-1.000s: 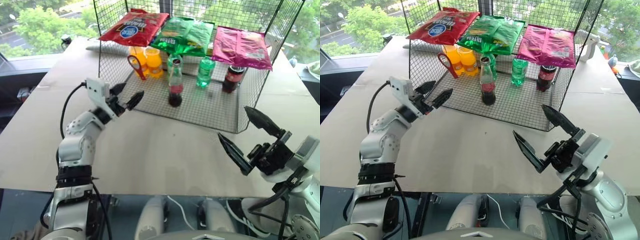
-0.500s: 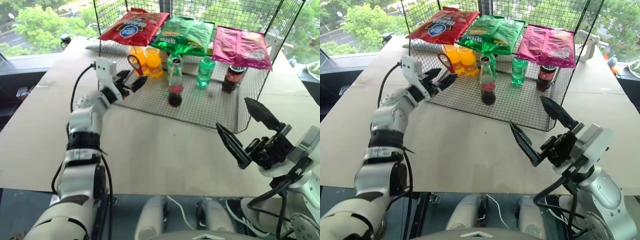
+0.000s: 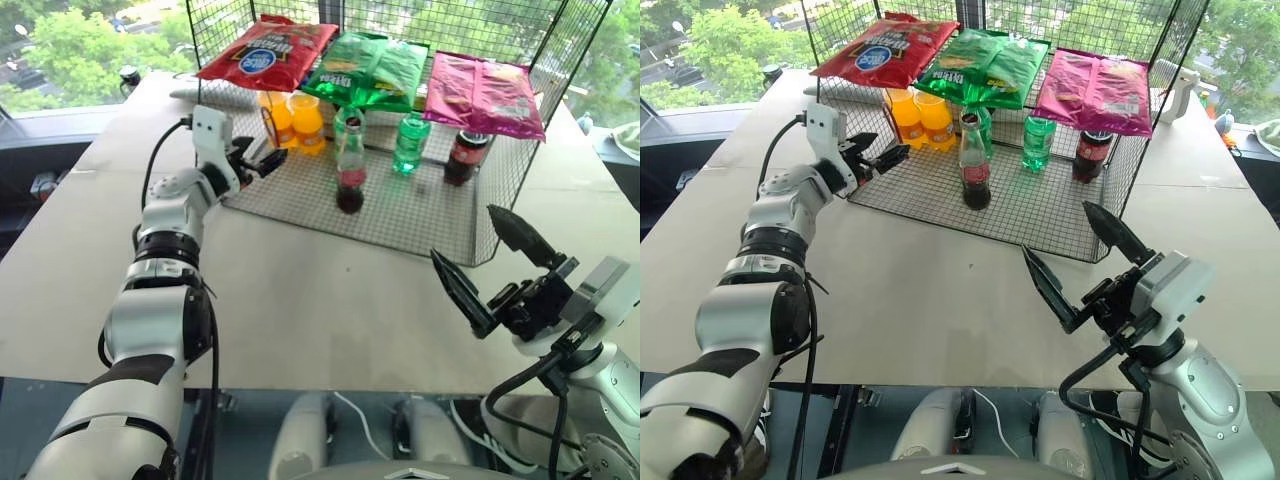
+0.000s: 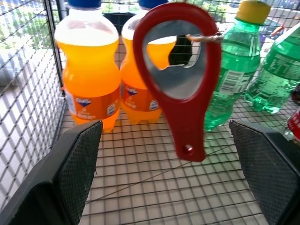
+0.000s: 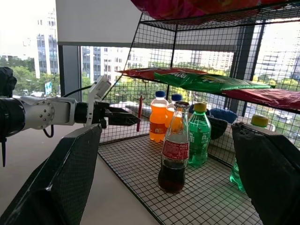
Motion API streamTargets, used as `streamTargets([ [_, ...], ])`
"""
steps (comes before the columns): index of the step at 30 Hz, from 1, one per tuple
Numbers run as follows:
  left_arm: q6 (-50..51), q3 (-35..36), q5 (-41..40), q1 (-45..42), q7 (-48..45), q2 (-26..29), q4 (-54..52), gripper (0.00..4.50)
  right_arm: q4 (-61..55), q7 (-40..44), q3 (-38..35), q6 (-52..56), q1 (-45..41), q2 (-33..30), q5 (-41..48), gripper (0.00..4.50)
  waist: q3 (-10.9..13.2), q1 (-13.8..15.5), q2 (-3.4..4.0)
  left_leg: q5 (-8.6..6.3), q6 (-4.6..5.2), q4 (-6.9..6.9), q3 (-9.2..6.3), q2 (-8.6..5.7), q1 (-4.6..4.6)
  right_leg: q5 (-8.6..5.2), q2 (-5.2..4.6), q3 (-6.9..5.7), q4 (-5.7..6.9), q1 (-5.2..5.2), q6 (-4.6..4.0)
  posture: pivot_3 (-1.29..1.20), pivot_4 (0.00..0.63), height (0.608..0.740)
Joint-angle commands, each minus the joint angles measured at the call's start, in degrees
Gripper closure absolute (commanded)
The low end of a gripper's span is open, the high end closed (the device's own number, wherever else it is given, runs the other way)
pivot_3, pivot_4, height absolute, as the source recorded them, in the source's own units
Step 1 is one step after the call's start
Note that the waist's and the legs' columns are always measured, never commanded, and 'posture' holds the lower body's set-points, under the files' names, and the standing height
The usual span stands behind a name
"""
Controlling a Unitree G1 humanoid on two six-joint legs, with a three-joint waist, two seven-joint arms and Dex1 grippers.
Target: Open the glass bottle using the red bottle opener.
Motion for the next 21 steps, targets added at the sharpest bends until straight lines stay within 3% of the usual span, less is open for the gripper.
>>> streamTargets([
  [1,-2.6,1.4,0.5,-3.3,0.8,1.0,1.0,0.03,-1.8,0.4,0.2,-2.1,0.6,0.3,-0.8,0.0,0.0,0.1,-0.05,0.0,0.0,0.02,-0.01,0.0,-0.01,0.0,0.0,-0.01,0.0,0.0,0.0,0.0,0.15,0.74],
  [20,-6.8,1.7,4.8,-7.3,3.9,-0.7,6.4,0.03,-3.0,0.4,-0.2,-3.2,3.6,0.4,-1.9,0.0,0.0,0.0,-0.21,0.0,0.01,0.15,-0.01,0.0,-0.04,0.0,0.0,-0.03,0.1,0.0,0.01,0.0,0.15,0.74],
  [21,-6.7,1.7,4.7,-7.4,3.3,-0.8,6.4,0.42,-3.0,0.4,-0.2,-3.3,3.7,0.4,-2.0,0.0,0.0,0.0,-0.21,0.0,0.0,0.15,-0.01,0.0,-0.04,0.0,0.0,-0.03,0.11,0.0,0.01,0.0,0.15,0.74],
])
